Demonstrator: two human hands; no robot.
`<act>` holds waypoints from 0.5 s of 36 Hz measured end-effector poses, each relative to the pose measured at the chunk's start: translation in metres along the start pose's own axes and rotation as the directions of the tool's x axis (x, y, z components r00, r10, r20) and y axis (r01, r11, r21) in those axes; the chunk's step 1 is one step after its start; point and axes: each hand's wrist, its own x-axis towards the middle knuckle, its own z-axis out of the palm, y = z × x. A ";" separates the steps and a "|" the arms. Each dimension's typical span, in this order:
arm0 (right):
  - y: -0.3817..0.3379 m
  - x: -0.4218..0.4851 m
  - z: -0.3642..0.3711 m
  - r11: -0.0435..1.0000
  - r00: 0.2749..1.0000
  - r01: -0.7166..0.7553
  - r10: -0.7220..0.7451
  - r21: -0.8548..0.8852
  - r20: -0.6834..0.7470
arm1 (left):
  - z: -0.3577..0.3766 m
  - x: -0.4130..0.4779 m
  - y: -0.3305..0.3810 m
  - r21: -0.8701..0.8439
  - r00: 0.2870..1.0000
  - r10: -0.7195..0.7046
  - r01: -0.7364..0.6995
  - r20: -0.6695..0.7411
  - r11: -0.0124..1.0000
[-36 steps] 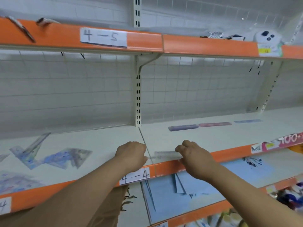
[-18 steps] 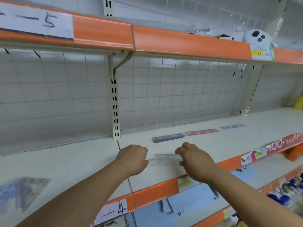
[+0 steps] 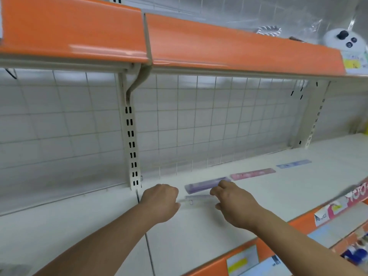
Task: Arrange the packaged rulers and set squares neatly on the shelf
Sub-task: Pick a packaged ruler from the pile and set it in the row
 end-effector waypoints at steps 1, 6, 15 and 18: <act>0.003 0.004 0.001 1.000 1.000 0.007 -0.007 0.006 0.003 | 0.001 0.003 0.001 0.000 1.000 -0.006 0.006 0.002 1.000; 0.018 0.025 0.008 0.997 0.998 0.064 -0.064 0.034 0.003 | 0.003 0.016 0.006 -0.005 0.999 -0.046 0.046 0.008 0.999; 0.056 0.070 0.015 0.978 0.978 0.207 -0.207 0.021 -0.014 | -0.001 0.038 0.025 0.019 0.980 -0.201 0.201 -0.001 0.979; 0.071 0.085 0.018 0.971 0.971 0.237 -0.237 0.027 -0.014 | -0.002 0.044 0.035 0.021 0.969 -0.248 0.248 -0.005 0.968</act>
